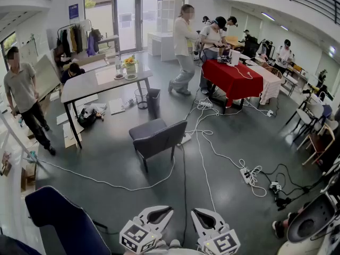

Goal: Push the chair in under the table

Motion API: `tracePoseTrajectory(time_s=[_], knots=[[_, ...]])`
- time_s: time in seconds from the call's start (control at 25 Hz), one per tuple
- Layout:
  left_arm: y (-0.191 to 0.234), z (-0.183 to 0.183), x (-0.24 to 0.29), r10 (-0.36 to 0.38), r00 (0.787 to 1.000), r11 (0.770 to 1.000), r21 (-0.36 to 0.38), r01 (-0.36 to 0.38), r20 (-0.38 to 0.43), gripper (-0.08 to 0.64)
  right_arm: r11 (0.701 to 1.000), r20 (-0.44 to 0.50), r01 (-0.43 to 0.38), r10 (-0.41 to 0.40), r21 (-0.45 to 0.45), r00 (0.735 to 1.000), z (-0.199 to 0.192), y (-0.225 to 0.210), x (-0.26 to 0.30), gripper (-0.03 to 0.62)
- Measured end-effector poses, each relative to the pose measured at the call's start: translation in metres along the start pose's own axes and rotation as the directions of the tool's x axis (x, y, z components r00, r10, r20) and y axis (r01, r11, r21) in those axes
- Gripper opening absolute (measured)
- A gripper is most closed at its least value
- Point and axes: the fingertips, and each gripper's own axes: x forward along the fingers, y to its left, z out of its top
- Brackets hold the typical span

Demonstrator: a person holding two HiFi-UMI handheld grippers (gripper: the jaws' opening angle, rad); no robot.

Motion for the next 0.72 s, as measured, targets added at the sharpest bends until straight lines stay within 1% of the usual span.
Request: tracePoseTrajectory(time_s=[0.36,0.56,0.72], knots=[[0.0011,-0.0010,-0.0015,0.000,1.000,1.000,-0.017,0.000,0.006,0.031,1.000,-0.006,-0.028,0.028,-0.005,1.000,0.0001,0.0078,0.0090,0.002],[-0.0016,-0.0026,-0.0014,-0.004,1.000,1.000,-0.022,0.004,0.002,0.031,1.000,-0.006,-0.024,0.024,0.003,1.000,-0.0001,0.0071,0.0077,0.002],[-0.0015,-0.0043,-0.0005,-0.009,1.000,1.000,-0.021,0.009,0.000,0.031,1.000,0.018,-0.016,0.016,-0.002,1.000,0.0022,0.0055,0.0083,0.002]])
